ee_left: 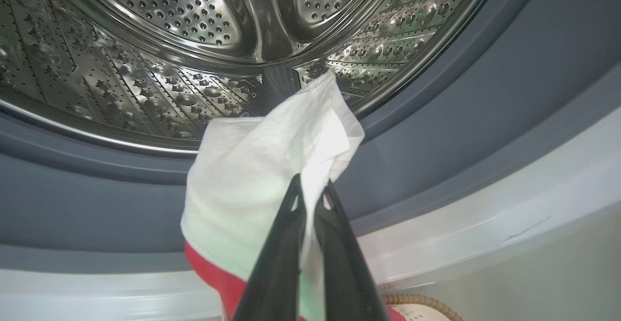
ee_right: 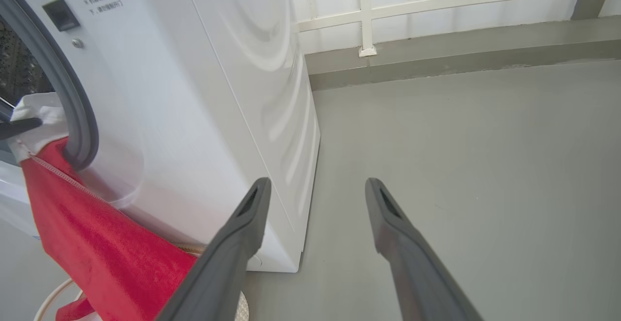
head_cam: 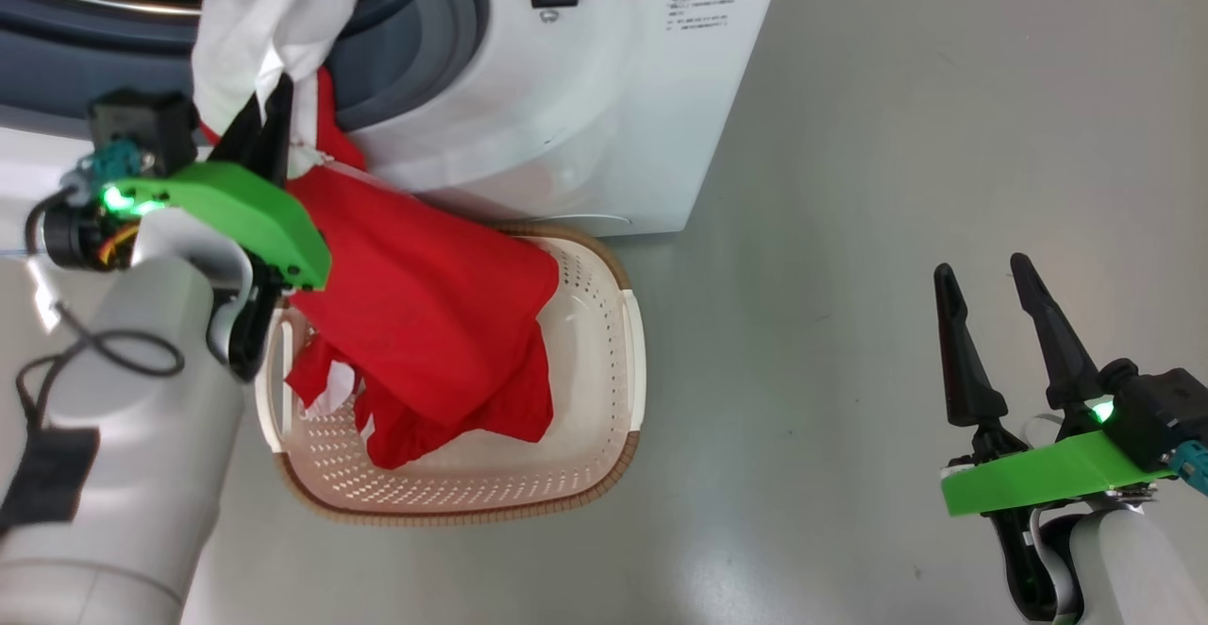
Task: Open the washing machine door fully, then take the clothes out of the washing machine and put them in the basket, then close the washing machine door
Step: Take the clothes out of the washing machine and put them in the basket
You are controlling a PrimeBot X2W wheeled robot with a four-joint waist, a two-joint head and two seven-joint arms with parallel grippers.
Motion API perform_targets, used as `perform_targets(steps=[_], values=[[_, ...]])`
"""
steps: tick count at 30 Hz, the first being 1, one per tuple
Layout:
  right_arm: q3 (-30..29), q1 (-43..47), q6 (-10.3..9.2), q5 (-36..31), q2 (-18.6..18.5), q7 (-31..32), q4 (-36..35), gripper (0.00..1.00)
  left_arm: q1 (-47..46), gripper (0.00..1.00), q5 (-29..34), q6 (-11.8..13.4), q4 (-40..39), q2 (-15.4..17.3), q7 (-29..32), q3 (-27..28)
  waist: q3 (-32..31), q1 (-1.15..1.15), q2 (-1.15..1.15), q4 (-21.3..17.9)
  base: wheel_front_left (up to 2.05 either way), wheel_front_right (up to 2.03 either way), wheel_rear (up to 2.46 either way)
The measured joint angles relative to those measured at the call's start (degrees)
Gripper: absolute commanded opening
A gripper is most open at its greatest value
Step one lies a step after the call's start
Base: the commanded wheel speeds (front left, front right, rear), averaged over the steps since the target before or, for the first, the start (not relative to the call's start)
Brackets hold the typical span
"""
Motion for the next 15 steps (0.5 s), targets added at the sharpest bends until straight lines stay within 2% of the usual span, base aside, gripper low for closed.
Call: perform_targets(steps=[8,15], values=[[-0.49,0.09,0.0,-0.01,0.0,0.0,-0.07,1.0,12.65,0.0,0.25,2.07,-14.28,0.81,-0.01,7.11,-0.48,0.0,0.0,0.78,0.0,0.0,0.0],[-0.63,0.15,0.0,-0.01,0.0,0.0,-0.11,1.0,23.1,0.0,1.76,2.34,-18.9,-1.11,-0.01,9.25,-0.43,0.0,0.0,1.08,0.0,0.0,0.0]])
